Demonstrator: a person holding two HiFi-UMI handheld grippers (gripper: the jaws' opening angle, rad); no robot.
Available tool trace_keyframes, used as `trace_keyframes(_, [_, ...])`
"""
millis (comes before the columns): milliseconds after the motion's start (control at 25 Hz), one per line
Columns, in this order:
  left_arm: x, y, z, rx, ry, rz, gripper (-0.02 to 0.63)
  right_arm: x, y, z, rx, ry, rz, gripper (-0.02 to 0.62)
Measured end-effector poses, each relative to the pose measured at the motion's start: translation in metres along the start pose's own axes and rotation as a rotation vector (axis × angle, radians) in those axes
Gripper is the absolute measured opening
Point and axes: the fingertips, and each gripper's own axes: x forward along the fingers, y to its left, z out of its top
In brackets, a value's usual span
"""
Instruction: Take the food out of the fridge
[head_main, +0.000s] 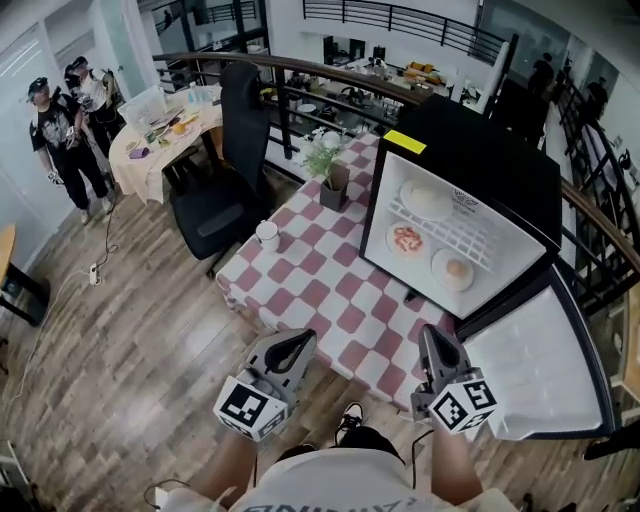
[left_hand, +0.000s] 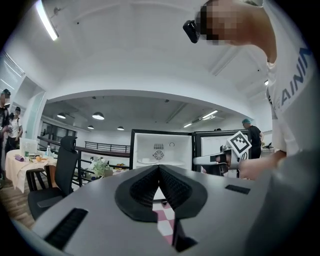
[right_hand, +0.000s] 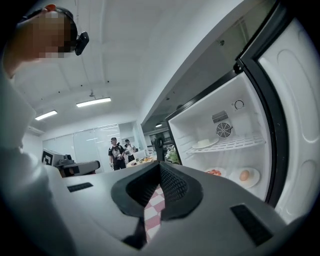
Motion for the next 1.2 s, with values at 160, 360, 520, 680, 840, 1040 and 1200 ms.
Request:
trace_keyframes(160, [0.044, 0.002, 0.003, -0.004, 0.009, -0.014, 0.009, 0.019, -0.038, 0.006, 0.03, 0.005, -0.005, 0.02])
trace_keyframes(360, [0.078, 0.007, 0.0, -0.001, 0.045, -0.011, 0.009, 0.042, -0.065, 0.01, 0.048, 0.006, 0.01, 0.02])
trace_keyframes(520, [0.1, 0.008, -0.002, 0.007, 0.067, -0.038, 0.009, 0.048, -0.079, 0.01, 0.058, 0.004, 0.003, 0.02])
trace_keyframes(680, [0.12, 0.014, 0.0, 0.019, 0.062, -0.085, 0.009, 0.052, -0.092, 0.013, 0.072, -0.007, -0.042, 0.02])
trace_keyframes(840, [0.134, 0.024, -0.005, 0.008, 0.051, -0.159, 0.009, 0.053, -0.097, 0.016, 0.074, -0.022, -0.126, 0.02])
trace_keyframes(1040, [0.141, 0.051, 0.0, 0.017, 0.037, -0.252, 0.008, 0.061, -0.089, 0.018, 0.079, -0.036, -0.253, 0.02])
trace_keyframes(1200, [0.144, 0.072, 0.02, 0.007, 0.01, -0.329, 0.009, 0.069, -0.081, 0.035, 0.133, -0.077, -0.312, 0.02])
